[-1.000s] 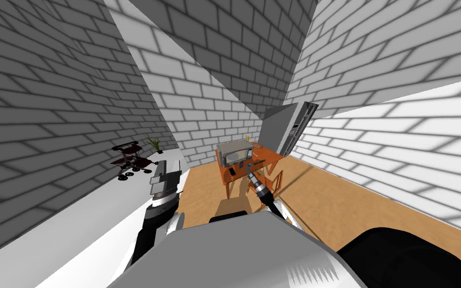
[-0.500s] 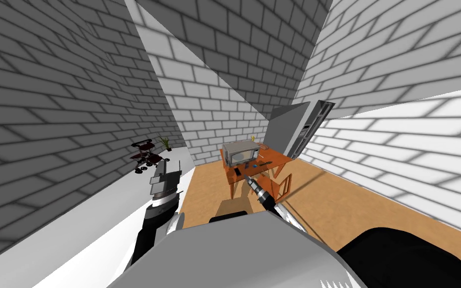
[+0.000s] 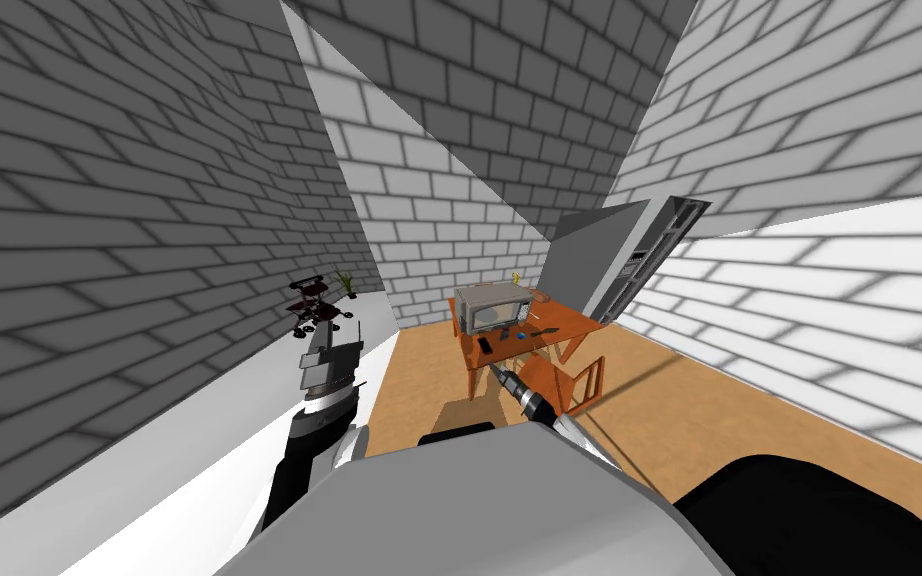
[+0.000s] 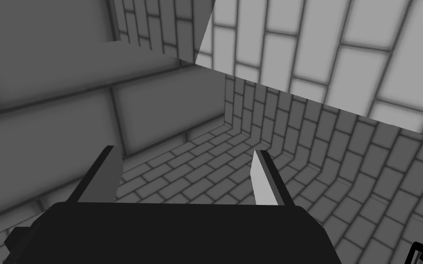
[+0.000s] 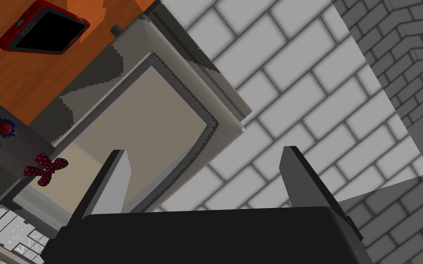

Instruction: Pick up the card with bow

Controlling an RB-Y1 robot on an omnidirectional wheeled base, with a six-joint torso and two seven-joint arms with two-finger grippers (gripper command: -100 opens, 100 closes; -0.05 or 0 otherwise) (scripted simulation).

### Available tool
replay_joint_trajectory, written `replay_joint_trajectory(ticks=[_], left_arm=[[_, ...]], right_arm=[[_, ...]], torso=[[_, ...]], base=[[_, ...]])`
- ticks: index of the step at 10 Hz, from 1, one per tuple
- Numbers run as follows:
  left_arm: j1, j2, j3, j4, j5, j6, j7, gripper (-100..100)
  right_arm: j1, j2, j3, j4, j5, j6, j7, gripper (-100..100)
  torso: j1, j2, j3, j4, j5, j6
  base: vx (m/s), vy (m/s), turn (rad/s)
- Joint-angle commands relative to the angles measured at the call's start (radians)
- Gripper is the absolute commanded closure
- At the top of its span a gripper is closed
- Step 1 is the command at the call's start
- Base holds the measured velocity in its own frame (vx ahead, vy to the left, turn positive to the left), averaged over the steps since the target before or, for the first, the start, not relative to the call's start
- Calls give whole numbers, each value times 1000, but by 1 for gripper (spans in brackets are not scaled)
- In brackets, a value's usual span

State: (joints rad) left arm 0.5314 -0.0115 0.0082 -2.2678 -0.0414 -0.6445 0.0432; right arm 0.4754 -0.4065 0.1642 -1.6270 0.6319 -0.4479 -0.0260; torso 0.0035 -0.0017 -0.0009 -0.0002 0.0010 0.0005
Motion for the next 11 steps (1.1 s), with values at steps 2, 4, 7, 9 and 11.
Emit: replay_joint_trajectory(ticks=[2, 4, 7, 9, 11], left_arm=[[0, 0, 0, 0, 0, 0, 0, 0], [0, 0, 0, 0, 0, 0, 0, 0], [0, 0, 0, 0, 0, 0, 0, 0], [0, 0, 0, 0, 0, 0, 0, 0], [0, 0, 0, 0, 0, 0, 0, 0]], right_arm=[[1, -30, 23, 65, 76, 21, 13, -100], [-1, -60, 37, 125, 135, 28, 24, -100], [-4, -120, 68, 228, 226, 44, 49, -100], [-5, -151, 85, 303, 281, 52, 64, -100], [-5, -183, 102, 336, 341, 60, 78, -100]], torso=[[2, -1, 0, 0, 0, -1], [4, -1, -1, 0, 1, -1], [1, -2, -1, 0, 1, 0], [2, -2, -1, -1, 1, 0], [2, -2, -1, 0, 1, 0]], base=[[54, 102, 156], [58, 114, 151], [88, 99, 169], [92, 95, 195], [91, 99, 107]])
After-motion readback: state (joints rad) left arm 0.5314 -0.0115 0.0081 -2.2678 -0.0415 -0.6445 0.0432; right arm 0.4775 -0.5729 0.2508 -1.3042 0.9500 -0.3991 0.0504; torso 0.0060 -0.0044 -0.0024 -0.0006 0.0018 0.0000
